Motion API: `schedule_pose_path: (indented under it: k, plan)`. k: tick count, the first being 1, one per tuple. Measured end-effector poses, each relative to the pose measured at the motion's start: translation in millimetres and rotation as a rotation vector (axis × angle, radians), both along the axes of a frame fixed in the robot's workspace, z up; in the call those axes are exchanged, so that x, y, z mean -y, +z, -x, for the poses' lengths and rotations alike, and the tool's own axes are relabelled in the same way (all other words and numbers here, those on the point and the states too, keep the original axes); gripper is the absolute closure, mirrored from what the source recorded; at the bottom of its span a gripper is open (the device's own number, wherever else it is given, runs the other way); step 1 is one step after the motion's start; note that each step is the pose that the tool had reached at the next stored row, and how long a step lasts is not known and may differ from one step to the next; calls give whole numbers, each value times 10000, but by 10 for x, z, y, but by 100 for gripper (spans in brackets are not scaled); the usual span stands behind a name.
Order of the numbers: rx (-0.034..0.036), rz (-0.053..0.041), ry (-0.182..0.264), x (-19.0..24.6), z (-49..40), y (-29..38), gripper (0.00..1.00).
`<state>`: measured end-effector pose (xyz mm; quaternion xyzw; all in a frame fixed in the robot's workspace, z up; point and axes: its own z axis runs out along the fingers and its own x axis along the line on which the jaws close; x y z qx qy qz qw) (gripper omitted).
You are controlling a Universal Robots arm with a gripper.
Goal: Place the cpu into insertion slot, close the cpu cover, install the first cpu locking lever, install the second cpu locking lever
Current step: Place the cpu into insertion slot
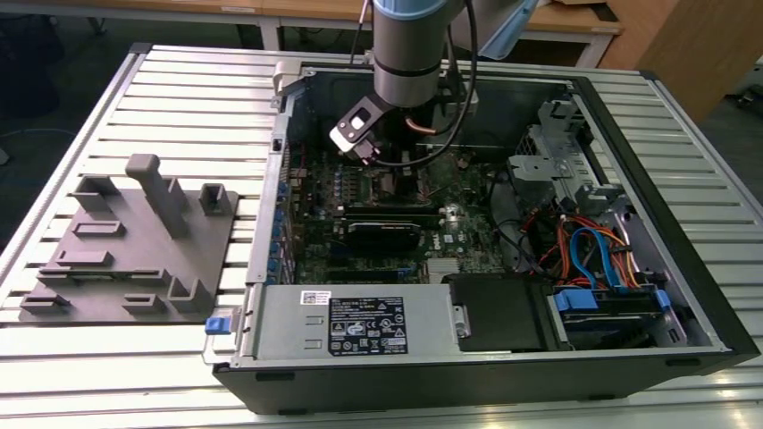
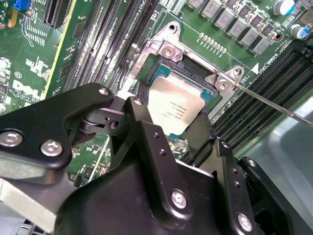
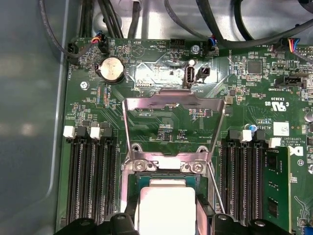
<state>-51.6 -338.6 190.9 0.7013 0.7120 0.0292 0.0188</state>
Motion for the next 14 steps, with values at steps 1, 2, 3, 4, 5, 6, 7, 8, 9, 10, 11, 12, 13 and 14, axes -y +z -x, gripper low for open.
schedule_pose_path:
  k: [1,2,3,4,5,6,7,8,9,10,11,12,13,14]
  plan:
    - [0,0,-3,0,0,-4,46]
    - [-1,0,-4,0,0,-8,46]
    - [-2,-1,-5,0,0,-12,46]
    - [-3,-3,-4,0,0,-14,46]
    - [-3,-4,-5,0,0,-14,46]
    - [-3,-4,-4,0,0,-15,46]
    - [-3,-4,-4,0,0,-15,46]
    - [-3,-5,-4,0,0,-15,46]
    - [-3,-5,-4,0,0,-15,46]
    - [-2,-5,-4,0,0,-15,46]
    - [2,-10,-3,-1,-1,-17,46]
    - [7,-21,-3,-3,-2,-20,45]
    - [5,-18,-4,-3,-2,-20,45]
    - [2,-14,-4,-2,-1,-18,40]
